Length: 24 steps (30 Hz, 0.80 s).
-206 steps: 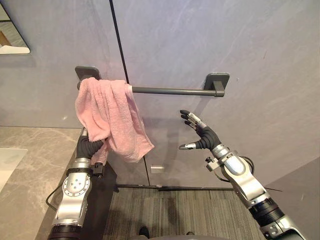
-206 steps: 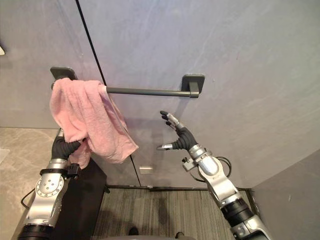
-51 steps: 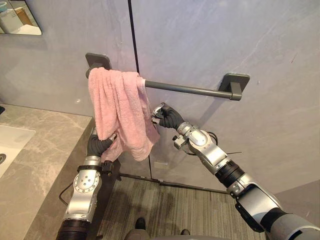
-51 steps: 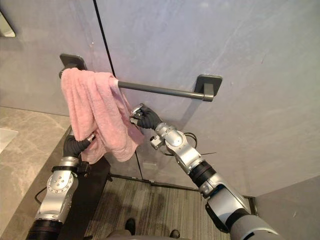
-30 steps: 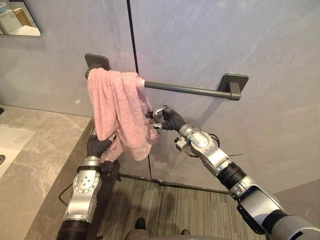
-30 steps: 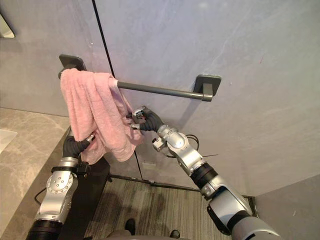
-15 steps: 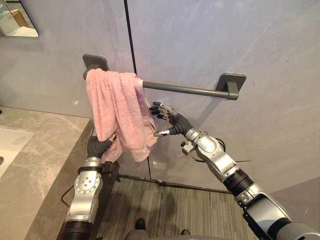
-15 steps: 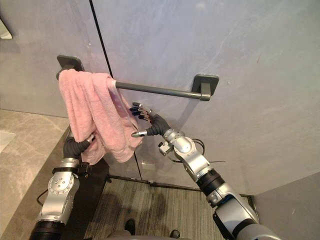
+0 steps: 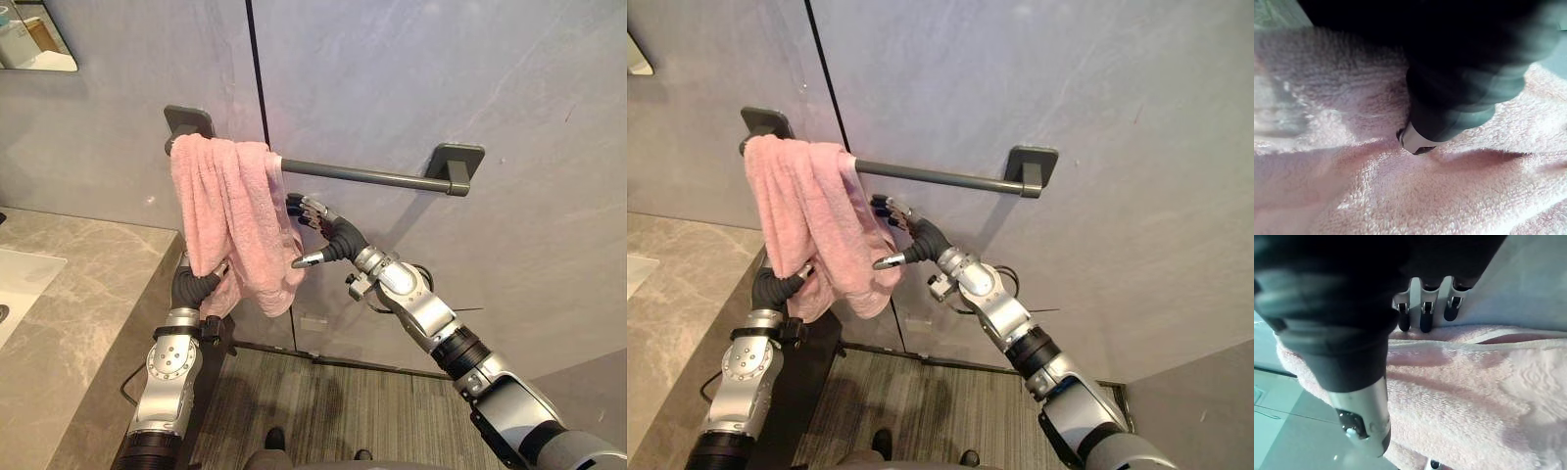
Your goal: Organize washtable
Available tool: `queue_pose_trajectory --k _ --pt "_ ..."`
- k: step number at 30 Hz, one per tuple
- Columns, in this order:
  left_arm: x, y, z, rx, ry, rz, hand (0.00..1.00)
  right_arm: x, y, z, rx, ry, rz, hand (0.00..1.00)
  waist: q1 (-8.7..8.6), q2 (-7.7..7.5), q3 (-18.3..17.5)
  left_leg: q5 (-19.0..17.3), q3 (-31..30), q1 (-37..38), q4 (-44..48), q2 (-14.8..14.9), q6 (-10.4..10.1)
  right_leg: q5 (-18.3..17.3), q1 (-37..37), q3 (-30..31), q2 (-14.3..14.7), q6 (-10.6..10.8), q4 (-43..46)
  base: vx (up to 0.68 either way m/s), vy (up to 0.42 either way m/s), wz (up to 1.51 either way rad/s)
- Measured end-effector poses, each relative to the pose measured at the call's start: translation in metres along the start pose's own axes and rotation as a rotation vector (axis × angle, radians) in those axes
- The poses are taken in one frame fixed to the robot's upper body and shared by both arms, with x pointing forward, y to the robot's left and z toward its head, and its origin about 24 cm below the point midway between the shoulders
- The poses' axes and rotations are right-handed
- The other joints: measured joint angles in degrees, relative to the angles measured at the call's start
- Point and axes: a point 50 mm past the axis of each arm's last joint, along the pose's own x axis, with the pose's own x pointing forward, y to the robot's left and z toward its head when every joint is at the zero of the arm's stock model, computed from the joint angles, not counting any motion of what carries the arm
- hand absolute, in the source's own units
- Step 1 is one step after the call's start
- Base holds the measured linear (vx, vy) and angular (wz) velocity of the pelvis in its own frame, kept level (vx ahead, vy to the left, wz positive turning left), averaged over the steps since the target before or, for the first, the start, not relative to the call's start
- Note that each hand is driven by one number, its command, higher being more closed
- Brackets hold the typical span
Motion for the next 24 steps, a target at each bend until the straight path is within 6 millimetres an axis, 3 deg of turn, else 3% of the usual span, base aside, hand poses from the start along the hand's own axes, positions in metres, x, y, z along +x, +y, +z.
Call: queue_pose_trajectory --k 1,2,24 --pt "0.000 0.000 0.000 0.000 0.000 0.000 1.00 0.001 0.000 0.001 0.000 -0.003 -0.003 0.00 0.05 0.00 0.00 0.00 -0.07 -0.05 0.00 -0.01 0.00 0.00 0.00 -0.06 0.00 0.00 -0.03 0.00 0.000 0.04" --pt "0.000 0.000 0.000 0.000 0.000 0.000 1.00 0.001 0.000 0.001 0.000 -0.005 -0.003 1.00 0.08 0.00 0.00 0.00 -0.11 -0.09 0.00 -0.01 0.00 0.00 0.00 -0.10 0.00 0.00 -0.06 0.00 0.000 0.00" --pt "0.001 -0.003 0.002 -0.031 -0.009 -0.006 1.00 0.017 0.009 0.004 -0.009 0.005 0.039 1.00 1.51 -0.03 -0.02 -0.01 -0.43 -0.60 0.01 -0.03 0.00 0.04 -0.05 -0.42 0.34 -0.05 -0.64 0.00 0.000 0.00"
